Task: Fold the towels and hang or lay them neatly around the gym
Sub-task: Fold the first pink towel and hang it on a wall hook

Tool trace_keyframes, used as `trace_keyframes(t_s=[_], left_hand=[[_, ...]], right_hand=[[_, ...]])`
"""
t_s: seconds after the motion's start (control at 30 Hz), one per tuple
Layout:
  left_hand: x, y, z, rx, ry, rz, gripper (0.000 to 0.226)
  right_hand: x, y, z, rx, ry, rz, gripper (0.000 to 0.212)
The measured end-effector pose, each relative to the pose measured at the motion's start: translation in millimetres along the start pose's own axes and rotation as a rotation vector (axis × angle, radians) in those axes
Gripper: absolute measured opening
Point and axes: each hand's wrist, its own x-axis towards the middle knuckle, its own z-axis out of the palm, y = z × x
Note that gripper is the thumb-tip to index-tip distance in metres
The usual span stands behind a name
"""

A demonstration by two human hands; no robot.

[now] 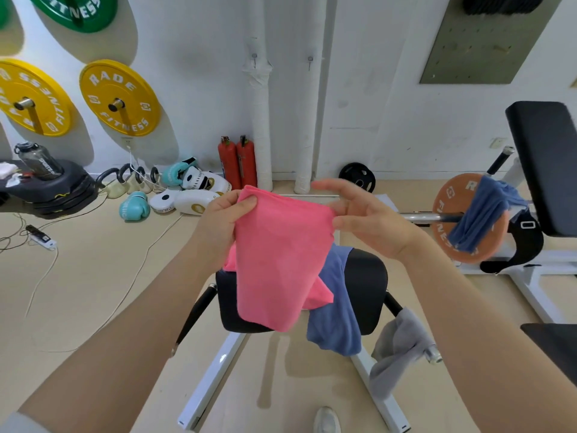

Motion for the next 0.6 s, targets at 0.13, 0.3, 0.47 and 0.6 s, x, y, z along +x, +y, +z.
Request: trace_keyframes(t_s=[0.13,0.3,0.47,0.6], left_hand=[[-20,-1,-9,-0.003,-0.060,0.022,0.017],[-36,-5,-15,0.006,-0.037,0.060,0.017],[-39,-10,-24,0.031,-0.005,0.091,0.019],[-31,-14,-30,-0.059,0.044,0.029,0.022]], right_hand=[[1,7,29,-0.397,0.264,-0.072,0.022],[5,14,52,-0.744,0.376,-0.128,0.014],[-5,19,64,-0.943,0.310,-0.158,0.026],[-11,9,65,-0.474,0.208,-0.131,0.011]])
